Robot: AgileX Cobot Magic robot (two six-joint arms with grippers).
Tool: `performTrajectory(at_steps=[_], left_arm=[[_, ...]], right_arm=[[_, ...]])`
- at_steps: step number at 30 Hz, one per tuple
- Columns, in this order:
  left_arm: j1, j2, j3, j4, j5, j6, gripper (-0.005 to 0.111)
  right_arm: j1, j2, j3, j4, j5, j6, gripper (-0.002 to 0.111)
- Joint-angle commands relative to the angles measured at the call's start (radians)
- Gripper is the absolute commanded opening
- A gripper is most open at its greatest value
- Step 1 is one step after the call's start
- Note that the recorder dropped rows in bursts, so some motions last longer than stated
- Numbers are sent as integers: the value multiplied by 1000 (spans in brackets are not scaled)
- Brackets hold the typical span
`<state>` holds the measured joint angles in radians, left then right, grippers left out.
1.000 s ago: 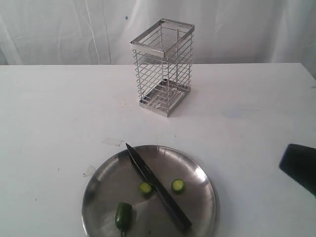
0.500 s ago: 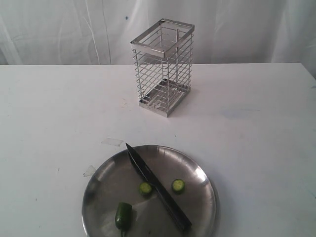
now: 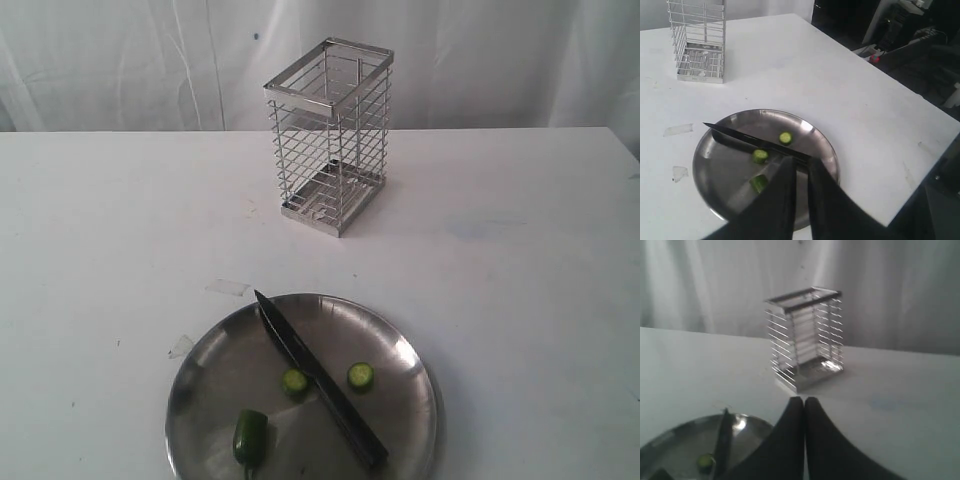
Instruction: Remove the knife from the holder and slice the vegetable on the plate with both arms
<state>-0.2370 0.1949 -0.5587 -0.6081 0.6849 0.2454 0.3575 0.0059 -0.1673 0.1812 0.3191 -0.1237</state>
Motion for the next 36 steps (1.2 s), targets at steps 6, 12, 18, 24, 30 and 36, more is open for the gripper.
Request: performTrajectory(at_steps=[6, 12, 18, 24, 30, 36], left_arm=[[-5, -8, 6, -11, 5, -3, 16], [-5, -8, 6, -11, 5, -3, 16], [-5, -8, 6, -11, 5, -3, 16], [-5, -8, 6, -11, 5, -3, 16], [-5, -8, 6, -11, 5, -3, 16], [-4, -45, 74, 172, -121, -80, 16]], right_arm=[[-198, -6, 167, 6, -54, -4, 0], [-200, -6, 167, 8, -35, 1, 0], [-200, -6, 167, 5, -35, 1, 0], [-295, -6, 167, 5, -35, 1, 0], [-298, -6, 167, 5, -35, 1, 0], [-296, -6, 167, 5, -35, 1, 0]])
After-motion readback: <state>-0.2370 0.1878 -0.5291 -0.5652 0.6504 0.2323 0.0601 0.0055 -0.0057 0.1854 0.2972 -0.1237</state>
